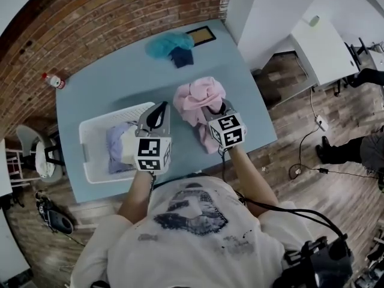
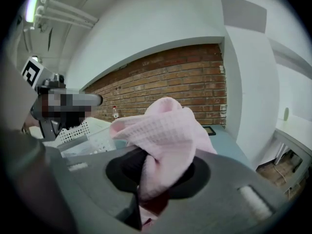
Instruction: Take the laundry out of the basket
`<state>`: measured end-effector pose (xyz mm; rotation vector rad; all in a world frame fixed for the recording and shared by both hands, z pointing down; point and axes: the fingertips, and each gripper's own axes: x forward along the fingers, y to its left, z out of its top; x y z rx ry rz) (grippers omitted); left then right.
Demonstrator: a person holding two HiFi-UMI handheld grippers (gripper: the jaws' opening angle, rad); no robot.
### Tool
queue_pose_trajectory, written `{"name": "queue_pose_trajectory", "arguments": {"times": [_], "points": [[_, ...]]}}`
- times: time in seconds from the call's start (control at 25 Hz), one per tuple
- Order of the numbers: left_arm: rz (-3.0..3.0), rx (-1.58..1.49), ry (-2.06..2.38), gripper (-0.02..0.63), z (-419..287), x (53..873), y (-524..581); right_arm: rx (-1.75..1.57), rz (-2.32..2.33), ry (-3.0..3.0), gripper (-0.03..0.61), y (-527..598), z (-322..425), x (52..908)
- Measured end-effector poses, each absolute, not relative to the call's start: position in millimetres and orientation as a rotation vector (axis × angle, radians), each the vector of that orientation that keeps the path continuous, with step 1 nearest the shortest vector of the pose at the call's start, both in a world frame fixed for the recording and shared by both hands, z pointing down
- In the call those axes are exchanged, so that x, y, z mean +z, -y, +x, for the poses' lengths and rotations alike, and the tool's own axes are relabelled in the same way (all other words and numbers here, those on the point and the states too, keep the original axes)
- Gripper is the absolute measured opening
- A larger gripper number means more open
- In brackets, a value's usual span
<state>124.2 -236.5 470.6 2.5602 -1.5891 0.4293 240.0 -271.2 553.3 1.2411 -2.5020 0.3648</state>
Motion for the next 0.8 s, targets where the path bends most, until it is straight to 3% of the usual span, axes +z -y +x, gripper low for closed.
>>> {"name": "queue_pose_trajectory", "arguments": {"times": [0.36, 0.64, 0.8], "points": [[2.516, 0.433, 1.649, -0.009, 102.3, 468.6, 240.5, 0.404, 1.132, 2.452, 0.105, 279.7, 213.4, 609.4], [2.49, 0.432, 1.667, -0.009, 90.2, 469.0, 242.9, 0.453, 1.101, 2.458, 0.151, 285.4, 198.4, 617.8], [2.468, 0.422, 1.675, -0.009, 83.7, 470.8, 240.0, 0.476, 1.086, 2.478, 0.213, 280.9, 194.4, 617.8]]}}
